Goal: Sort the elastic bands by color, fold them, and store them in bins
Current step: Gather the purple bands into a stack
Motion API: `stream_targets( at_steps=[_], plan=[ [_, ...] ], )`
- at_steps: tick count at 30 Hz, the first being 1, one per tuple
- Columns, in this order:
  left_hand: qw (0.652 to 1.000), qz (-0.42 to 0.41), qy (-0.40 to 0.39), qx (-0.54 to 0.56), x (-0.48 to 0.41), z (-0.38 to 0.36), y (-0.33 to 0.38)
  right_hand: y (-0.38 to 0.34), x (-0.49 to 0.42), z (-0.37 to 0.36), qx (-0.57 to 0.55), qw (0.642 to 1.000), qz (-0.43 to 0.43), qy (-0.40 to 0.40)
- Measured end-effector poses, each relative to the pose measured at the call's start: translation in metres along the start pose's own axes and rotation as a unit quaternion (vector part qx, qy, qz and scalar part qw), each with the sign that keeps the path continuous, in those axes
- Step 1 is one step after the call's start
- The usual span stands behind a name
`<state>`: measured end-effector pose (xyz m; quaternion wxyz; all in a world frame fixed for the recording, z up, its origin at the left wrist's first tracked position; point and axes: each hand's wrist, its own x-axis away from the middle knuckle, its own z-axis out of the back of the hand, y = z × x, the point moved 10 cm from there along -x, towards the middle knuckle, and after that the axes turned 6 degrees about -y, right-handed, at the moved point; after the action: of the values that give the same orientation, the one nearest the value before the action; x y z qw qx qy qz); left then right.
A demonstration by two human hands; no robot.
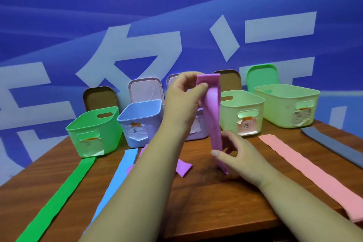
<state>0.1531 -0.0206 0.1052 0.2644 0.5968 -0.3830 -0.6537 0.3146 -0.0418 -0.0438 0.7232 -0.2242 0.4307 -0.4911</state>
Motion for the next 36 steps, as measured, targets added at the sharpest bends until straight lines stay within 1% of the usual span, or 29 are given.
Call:
stream_targets(
  at_steps=[3, 6, 10, 13, 18, 23, 27, 31, 33, 36],
  plan=[
    [1.000, -0.006, 0.008, -0.006, -0.008, -0.002, 0.013, -0.001, 0.002, -0.005, -0.024, 0.999, -0.007, -0.021],
    [1.000, -0.009, 0.016, -0.013, -0.016, -0.002, 0.021, -0.003, 0.002, -0.007, -0.035, 0.999, 0.000, -0.018],
    [0.998, -0.012, 0.024, -0.057, -0.022, -0.001, 0.027, 0.001, 0.004, -0.012, -0.088, 0.994, -0.043, -0.043],
    [0.998, 0.008, 0.030, -0.056, -0.026, 0.003, 0.022, 0.000, 0.005, -0.020, -0.116, 0.989, -0.069, -0.067],
    [0.998, 0.058, 0.022, -0.012, -0.034, 0.007, 0.007, -0.002, 0.007, -0.030, -0.162, 0.978, -0.105, -0.072],
    [0.995, 0.091, 0.036, -0.010, -0.038, 0.022, -0.021, -0.001, 0.027, -0.027, -0.092, 0.982, -0.154, -0.051],
    [0.989, 0.140, 0.044, -0.027, -0.026, 0.031, -0.066, -0.003, 0.045, -0.031, -0.070, 0.975, -0.198, -0.073],
    [0.982, 0.173, 0.053, -0.047, -0.013, 0.036, -0.110, -0.003, 0.058, -0.028, -0.018, 0.966, -0.243, -0.083],
    [0.980, 0.182, 0.060, -0.054, -0.007, 0.038, -0.129, 0.000, 0.063, -0.031, -0.017, 0.959, -0.268, -0.089],
    [0.975, 0.176, 0.080, -0.112, -0.003, 0.046, -0.147, 0.000, 0.067, -0.032, 0.026, 0.955, -0.277, -0.103]
  ],
)
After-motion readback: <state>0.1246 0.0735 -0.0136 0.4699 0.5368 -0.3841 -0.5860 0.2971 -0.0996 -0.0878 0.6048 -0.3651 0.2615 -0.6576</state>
